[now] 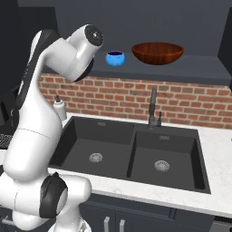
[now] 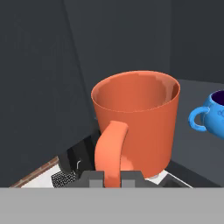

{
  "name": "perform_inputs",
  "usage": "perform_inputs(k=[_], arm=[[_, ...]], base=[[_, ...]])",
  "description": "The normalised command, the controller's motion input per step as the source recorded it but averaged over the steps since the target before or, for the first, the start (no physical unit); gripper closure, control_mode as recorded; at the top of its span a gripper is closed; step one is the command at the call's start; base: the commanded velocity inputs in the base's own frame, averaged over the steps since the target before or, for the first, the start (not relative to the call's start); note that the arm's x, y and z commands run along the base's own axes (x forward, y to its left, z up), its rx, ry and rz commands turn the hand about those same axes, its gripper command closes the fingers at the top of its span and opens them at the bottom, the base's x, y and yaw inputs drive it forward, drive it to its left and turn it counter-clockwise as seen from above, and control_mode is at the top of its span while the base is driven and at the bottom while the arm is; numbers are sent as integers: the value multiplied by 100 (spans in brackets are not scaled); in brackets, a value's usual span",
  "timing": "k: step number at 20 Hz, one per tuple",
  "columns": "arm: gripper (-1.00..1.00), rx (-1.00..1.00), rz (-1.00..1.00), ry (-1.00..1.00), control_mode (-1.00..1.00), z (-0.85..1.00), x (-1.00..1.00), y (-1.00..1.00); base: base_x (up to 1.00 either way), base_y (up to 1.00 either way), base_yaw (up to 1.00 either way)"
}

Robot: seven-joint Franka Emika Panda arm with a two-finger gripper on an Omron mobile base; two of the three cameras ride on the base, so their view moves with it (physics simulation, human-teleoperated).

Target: Gather all objects into one cabinet and sort the glasses and bowls to opposite sides.

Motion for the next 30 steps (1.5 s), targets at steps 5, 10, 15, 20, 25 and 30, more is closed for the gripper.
perform_inputs(k=[5,10,15,20,25,30], arm=[[100,-3,0,3,-100,-14,30,16],[100,0,0,0,-100,-11,37,14],[100,0,0,0,-100,-14,48,9],[100,0,0,0,-100,-4,47,6],[100,0,0,0,-100,0,31,7],[100,0,0,0,-100,-3,18,8]], base=[[0,0,0],[0,0,0],[0,0,0],[0,0,0],[0,0,0],[0,0,0]])
